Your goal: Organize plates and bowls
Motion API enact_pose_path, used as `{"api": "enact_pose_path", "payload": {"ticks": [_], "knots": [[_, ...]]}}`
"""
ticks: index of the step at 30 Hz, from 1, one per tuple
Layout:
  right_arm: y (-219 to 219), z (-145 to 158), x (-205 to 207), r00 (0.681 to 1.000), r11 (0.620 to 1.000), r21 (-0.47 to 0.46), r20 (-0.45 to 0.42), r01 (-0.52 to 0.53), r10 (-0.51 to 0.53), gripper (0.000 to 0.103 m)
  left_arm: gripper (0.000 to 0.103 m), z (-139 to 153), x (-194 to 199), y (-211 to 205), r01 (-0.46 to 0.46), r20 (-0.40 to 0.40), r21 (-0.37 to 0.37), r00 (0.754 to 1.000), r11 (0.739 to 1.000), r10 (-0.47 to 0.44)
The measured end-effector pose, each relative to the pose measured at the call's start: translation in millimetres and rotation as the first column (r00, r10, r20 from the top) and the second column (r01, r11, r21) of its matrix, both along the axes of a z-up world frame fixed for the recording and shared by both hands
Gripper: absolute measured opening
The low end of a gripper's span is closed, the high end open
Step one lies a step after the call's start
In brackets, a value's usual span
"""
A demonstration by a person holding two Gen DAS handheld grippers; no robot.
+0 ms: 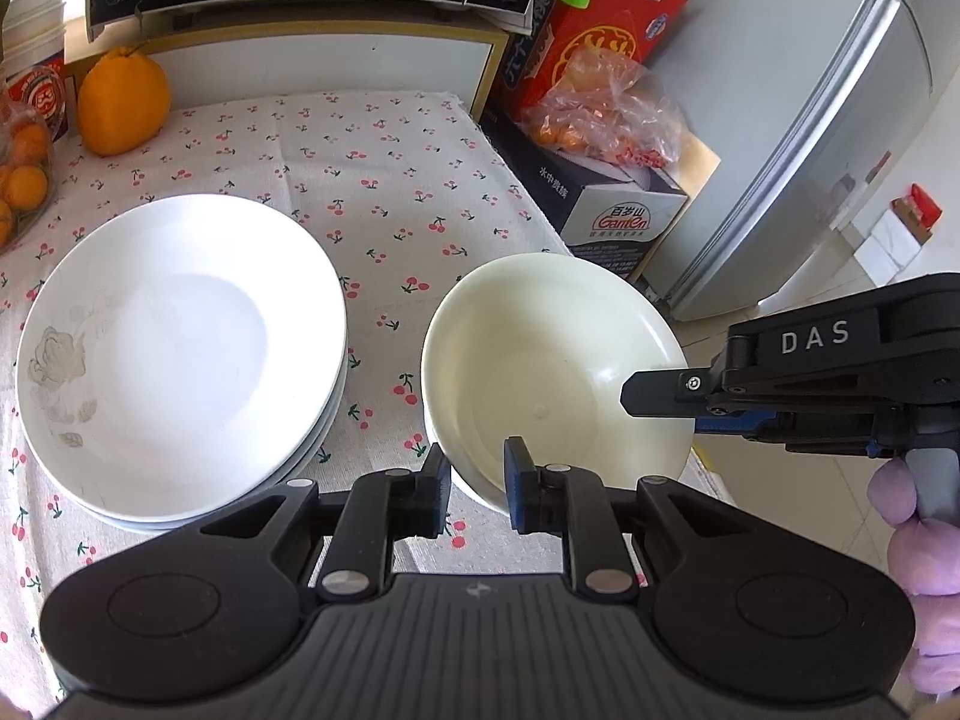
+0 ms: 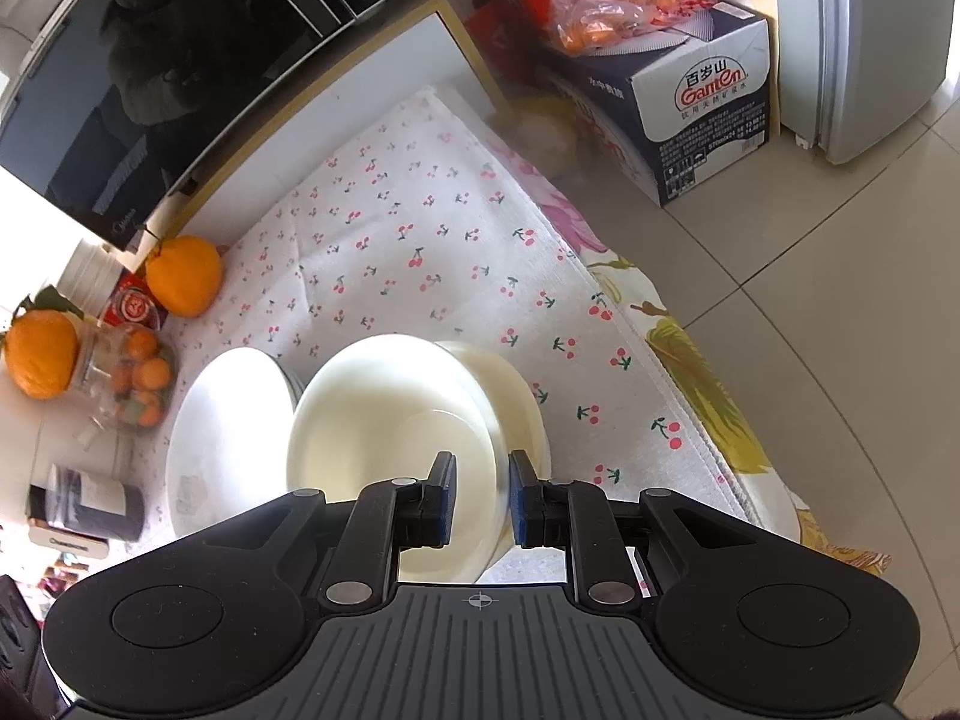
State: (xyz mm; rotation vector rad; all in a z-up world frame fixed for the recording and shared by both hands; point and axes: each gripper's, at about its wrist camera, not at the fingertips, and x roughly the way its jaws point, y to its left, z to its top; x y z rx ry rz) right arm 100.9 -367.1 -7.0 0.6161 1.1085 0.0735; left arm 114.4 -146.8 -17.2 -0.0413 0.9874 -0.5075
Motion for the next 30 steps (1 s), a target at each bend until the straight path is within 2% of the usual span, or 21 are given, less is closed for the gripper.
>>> {"api": "enact_pose_path", "payload": {"ticks": [19, 25, 30], "knots": [[3.2, 0.5, 1.4, 1.0, 0.998, -0.065, 0.016, -0.012, 0.013, 0.021, 0.02, -5.0, 0.8, -2.9, 0.004, 0.008, 0.018, 1.0, 1.0, -0.004], [5.2, 3.6, 0.5, 0.999, 0.992, -0.125, 0.033, -0.022, 0.027, 0.022, 0.024, -7.3, 0.9, -4.6, 0.016, 0.015, 0.024, 1.0, 1.0, -0.017], [6.1, 5.0, 0.4, 0.998, 0.99, -0.133, 0.046, -0.038, 0.045, 0.022, 0.027, -6.6, -0.4, -4.3, 0.031, 0.034, 0.027, 0.999, 0.999, -0.032]]}}
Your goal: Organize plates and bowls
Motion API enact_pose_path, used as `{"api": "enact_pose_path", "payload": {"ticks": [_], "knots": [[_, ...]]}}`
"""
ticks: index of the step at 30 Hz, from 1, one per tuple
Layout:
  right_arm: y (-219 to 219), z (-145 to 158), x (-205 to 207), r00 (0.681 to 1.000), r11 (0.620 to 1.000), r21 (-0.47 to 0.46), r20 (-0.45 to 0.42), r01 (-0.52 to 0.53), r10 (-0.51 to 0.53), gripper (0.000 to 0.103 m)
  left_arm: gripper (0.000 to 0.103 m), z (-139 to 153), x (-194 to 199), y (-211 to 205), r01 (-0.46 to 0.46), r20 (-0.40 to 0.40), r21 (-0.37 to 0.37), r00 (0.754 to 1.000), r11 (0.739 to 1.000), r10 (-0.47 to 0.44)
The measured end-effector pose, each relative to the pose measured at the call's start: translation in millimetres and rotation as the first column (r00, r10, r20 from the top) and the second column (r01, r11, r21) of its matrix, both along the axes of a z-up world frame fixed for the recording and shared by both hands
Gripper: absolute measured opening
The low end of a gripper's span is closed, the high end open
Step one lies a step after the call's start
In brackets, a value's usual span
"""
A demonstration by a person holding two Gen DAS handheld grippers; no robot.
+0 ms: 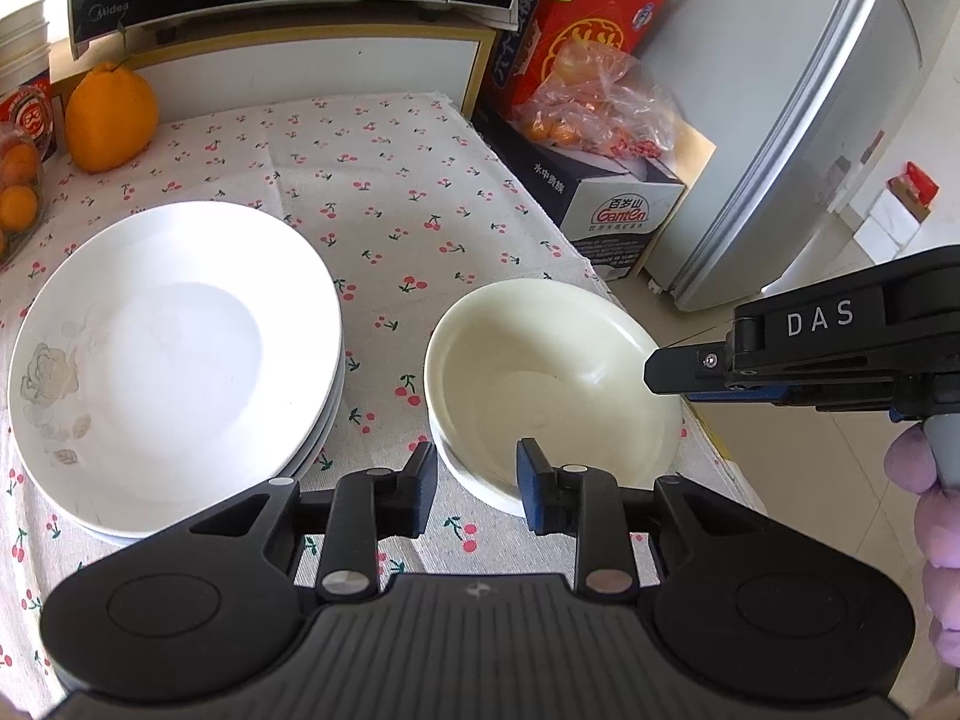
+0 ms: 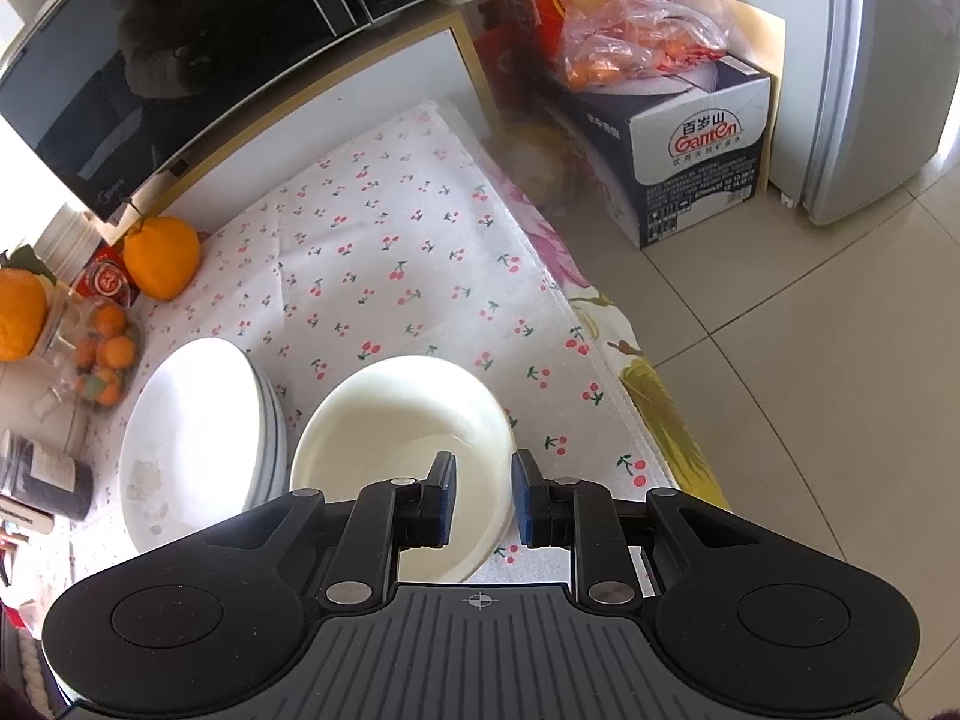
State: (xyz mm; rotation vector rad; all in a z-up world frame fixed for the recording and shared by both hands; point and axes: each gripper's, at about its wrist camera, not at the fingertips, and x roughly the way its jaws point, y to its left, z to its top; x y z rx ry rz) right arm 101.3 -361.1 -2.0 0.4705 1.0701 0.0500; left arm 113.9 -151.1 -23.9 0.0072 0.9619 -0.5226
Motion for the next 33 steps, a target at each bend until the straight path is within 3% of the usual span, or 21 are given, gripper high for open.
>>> {"api": "enact_pose_path", "payload": {"ticks": [7, 11, 13, 20, 27, 33], "knots": [[-1, 1, -2, 0.999, 1.0, -0.002, 0.034, -0.025, 0.025, 0.032, 0.046, 0, -5, 1, 0.028, 0.056, 0.023, 0.998, 0.999, -0.03], [-2, 2, -5, 0.996, 0.998, -0.017, 0.073, -0.052, 0.054, 0.052, 0.061, 1, -10, 4, 0.056, 0.091, 0.029, 0.994, 0.998, -0.059], [-3, 2, -6, 0.994, 0.998, -0.024, 0.09, -0.066, 0.067, 0.053, 0.067, 2, -12, 6, 0.079, 0.107, 0.026, 0.991, 0.997, -0.081], [-18, 1, -16, 0.978, 0.997, -0.028, 0.192, -0.077, 0.081, 0.075, 0.092, 3, -27, 9, 0.185, 0.192, 0.029, 0.963, 0.982, -0.187], [-20, -5, -30, 0.925, 0.968, -0.16, 0.297, -0.195, 0.236, 0.085, 0.1, -6, -36, 10, 0.262, 0.236, 0.08, 0.933, 0.962, -0.274], [-18, -9, -37, 0.887, 0.949, -0.177, 0.344, -0.26, 0.307, 0.091, 0.102, -14, -39, 9, 0.281, 0.242, 0.089, 0.924, 0.956, -0.294]]}}
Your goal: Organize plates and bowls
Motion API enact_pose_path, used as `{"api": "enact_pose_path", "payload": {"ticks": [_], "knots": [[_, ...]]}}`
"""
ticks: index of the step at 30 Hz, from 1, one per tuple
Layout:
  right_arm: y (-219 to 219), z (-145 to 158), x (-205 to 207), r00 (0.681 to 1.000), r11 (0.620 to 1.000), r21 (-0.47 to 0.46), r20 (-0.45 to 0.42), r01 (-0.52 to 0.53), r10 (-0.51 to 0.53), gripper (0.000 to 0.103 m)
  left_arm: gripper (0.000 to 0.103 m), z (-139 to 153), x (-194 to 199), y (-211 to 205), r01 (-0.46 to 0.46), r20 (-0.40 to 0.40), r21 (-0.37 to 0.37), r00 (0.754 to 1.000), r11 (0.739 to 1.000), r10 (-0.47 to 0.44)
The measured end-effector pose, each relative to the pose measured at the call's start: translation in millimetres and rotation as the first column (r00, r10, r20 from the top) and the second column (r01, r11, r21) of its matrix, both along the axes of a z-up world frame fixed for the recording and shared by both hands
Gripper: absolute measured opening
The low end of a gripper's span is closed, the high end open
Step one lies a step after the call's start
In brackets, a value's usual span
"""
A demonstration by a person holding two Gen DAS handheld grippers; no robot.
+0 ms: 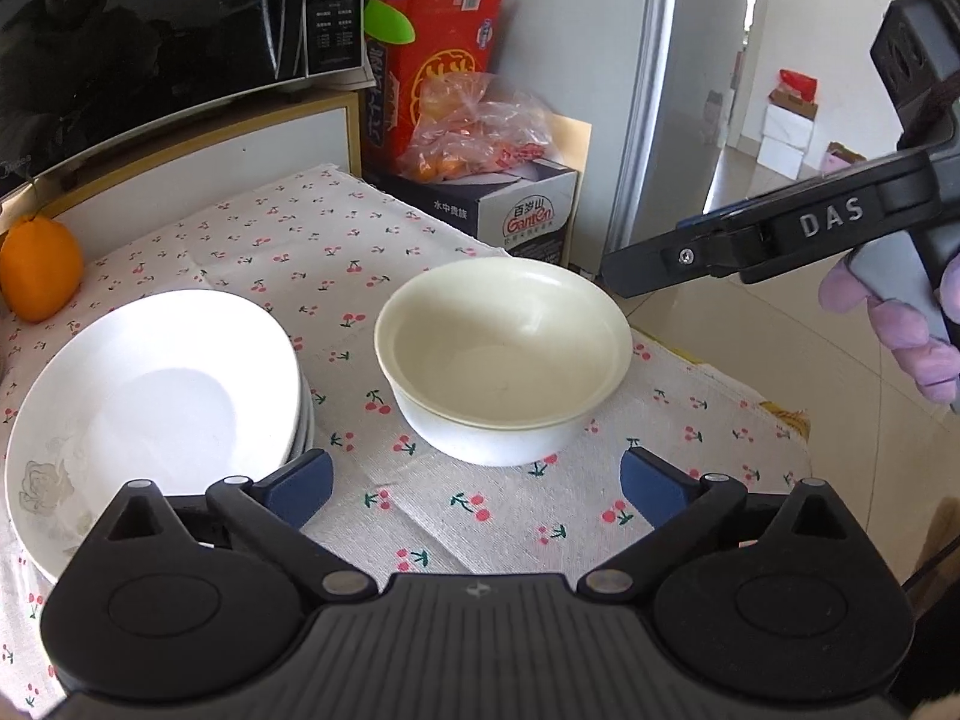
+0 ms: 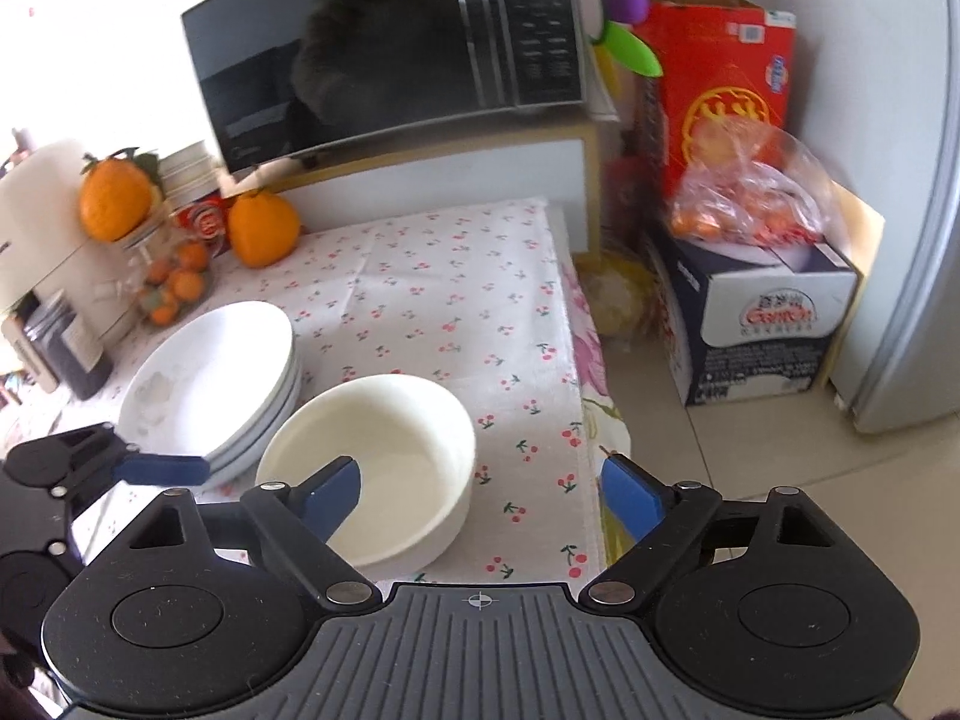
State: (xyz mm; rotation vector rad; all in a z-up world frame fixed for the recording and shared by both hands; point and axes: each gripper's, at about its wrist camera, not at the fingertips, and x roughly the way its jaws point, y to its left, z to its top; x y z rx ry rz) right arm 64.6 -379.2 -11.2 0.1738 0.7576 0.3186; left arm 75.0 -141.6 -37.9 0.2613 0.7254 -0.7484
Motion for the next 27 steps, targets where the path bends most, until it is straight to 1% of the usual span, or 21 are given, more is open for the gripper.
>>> {"api": "enact_pose_path", "payload": {"ticks": [4, 7, 10, 15, 21, 27], "knots": [[3, -2, -3, 0.997, 0.998, -0.004, 0.024, -0.07, 0.07, 0.092, 0.102, -6, -2, -4, 0.023, 0.004, 0.004, 1.0, 1.0, -0.023], [5, -7, -4, 0.996, 0.996, -0.004, 0.02, -0.085, 0.085, 0.093, 0.102, -11, -2, -8, 0.035, 0.008, 0.008, 0.999, 0.999, -0.035], [5, -10, 0, 0.997, 0.997, 0.015, 0.005, -0.079, 0.079, 0.093, 0.102, -17, -2, -11, 0.043, 0.013, 0.012, 0.999, 0.999, -0.043], [4, -16, 8, 0.999, 0.996, 0.078, -0.02, -0.042, 0.044, 0.093, 0.102, -23, 1, -18, 0.036, 0.028, 0.024, 0.999, 0.999, -0.036], [9, -27, 23, 0.996, 0.989, 0.143, -0.083, 0.028, -0.016, 0.093, 0.102, -27, 5, -25, 0.019, 0.042, 0.037, 0.999, 0.999, -0.021], [9, -33, 34, 0.987, 0.966, 0.239, -0.148, 0.101, -0.066, 0.093, 0.102, -29, 6, -31, 0.02, 0.053, 0.035, 0.998, 0.999, -0.022]]}}
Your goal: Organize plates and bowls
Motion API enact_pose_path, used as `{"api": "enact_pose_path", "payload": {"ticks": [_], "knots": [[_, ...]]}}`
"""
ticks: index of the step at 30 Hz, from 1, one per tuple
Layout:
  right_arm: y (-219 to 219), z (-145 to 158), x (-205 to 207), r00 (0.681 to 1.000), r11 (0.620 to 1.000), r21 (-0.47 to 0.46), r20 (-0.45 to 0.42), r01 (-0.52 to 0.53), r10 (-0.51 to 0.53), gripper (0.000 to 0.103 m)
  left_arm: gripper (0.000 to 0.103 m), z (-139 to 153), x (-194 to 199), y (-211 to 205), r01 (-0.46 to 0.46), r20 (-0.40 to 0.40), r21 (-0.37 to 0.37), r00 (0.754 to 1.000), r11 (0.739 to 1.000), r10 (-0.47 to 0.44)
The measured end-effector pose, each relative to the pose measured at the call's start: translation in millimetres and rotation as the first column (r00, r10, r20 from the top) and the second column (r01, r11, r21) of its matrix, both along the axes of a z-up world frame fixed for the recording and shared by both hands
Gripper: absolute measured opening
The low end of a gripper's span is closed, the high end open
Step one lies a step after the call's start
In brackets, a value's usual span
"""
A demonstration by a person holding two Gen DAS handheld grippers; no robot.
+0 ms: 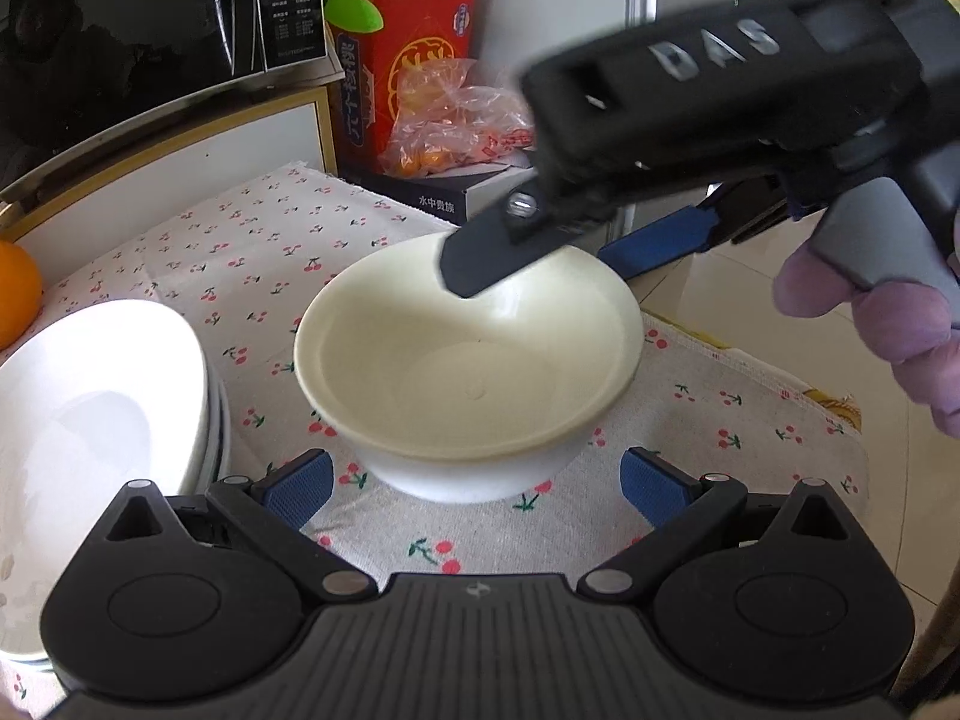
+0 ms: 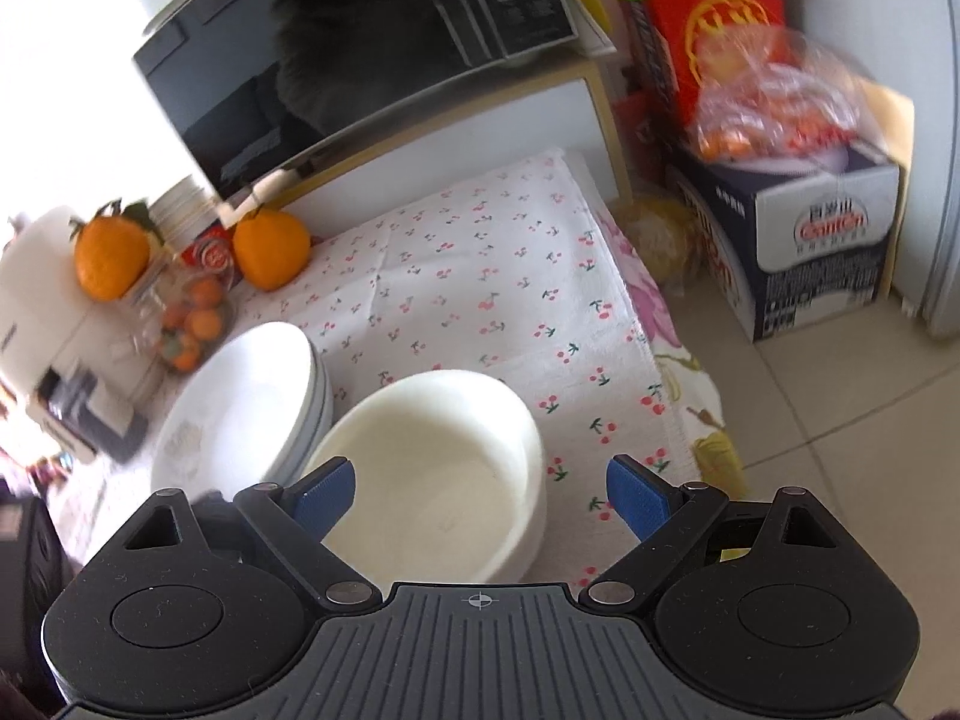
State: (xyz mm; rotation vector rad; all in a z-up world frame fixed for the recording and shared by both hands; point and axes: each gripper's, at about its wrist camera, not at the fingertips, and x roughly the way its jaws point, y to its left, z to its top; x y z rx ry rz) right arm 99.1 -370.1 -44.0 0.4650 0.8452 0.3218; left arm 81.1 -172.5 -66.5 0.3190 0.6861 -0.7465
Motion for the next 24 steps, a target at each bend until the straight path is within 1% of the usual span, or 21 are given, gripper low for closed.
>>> {"api": "enact_pose_path", "payload": {"ticks": [5, 9, 13, 15, 19, 24], "knots": [[-3, -5, 7, 0.997, 0.996, 0.062, -0.049, 0.069, -0.066, 0.093, 0.102, 0, -1, -4, -0.009, -0.006, -0.007, 1.0, 1.0, 0.009], [-3, -7, 11, 0.993, 0.989, 0.111, -0.075, 0.098, -0.09, 0.092, 0.1, 1, 2, -6, -0.022, -0.01, -0.017, 1.0, 1.0, 0.022], [-2, -6, 12, 0.992, 0.986, 0.121, -0.076, 0.111, -0.102, 0.091, 0.095, 2, 3, -7, -0.03, -0.011, -0.017, 1.0, 0.999, 0.029], [0, -6, 13, 0.992, 0.986, 0.128, -0.079, 0.104, -0.094, 0.085, 0.093, 2, 3, -7, -0.03, -0.008, -0.015, 1.0, 0.999, 0.03], [2, -4, 12, 0.993, 0.989, 0.104, -0.072, 0.104, -0.097, 0.083, 0.093, 2, 4, -9, -0.032, -0.011, -0.012, 0.999, 0.999, 0.031], [2, -3, 12, 0.993, 0.99, 0.097, -0.067, 0.105, -0.099, 0.082, 0.092, 3, 5, -10, -0.031, -0.01, -0.003, 0.999, 1.0, 0.031]]}}
